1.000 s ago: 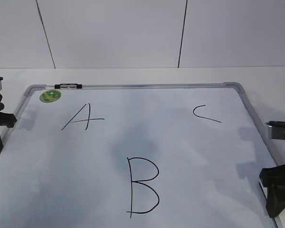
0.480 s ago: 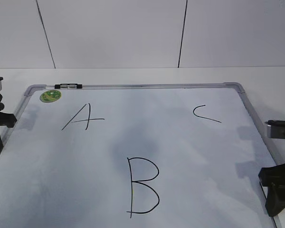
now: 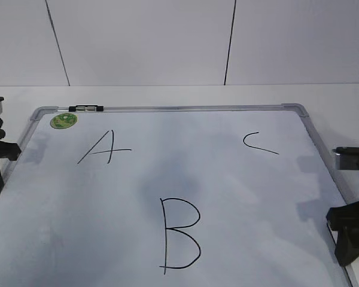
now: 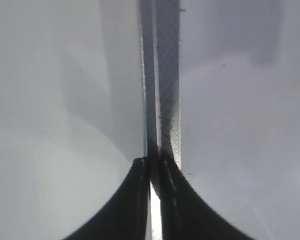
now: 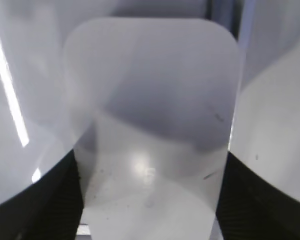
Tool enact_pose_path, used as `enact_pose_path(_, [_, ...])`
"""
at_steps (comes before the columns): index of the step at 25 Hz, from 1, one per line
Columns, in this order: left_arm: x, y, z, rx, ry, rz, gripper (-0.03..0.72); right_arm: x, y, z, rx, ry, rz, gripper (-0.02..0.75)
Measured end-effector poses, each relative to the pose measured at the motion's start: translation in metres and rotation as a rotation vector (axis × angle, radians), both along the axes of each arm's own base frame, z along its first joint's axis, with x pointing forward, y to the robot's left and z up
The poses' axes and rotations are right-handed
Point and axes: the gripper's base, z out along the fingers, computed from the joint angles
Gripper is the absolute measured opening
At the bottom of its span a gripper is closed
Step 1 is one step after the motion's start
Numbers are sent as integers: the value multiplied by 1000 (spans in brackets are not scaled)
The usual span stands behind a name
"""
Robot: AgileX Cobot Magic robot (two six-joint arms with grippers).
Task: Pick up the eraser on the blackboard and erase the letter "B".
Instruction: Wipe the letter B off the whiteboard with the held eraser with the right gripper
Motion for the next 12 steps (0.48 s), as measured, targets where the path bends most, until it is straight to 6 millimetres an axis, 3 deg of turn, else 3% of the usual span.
enact_pose_path(9, [0, 0, 0, 0, 0, 0, 18, 15, 1, 24, -11, -61, 54, 548])
enact_pose_path(12, [0, 0, 0, 0, 0, 0, 18, 18, 10, 32, -10, -67, 97, 548])
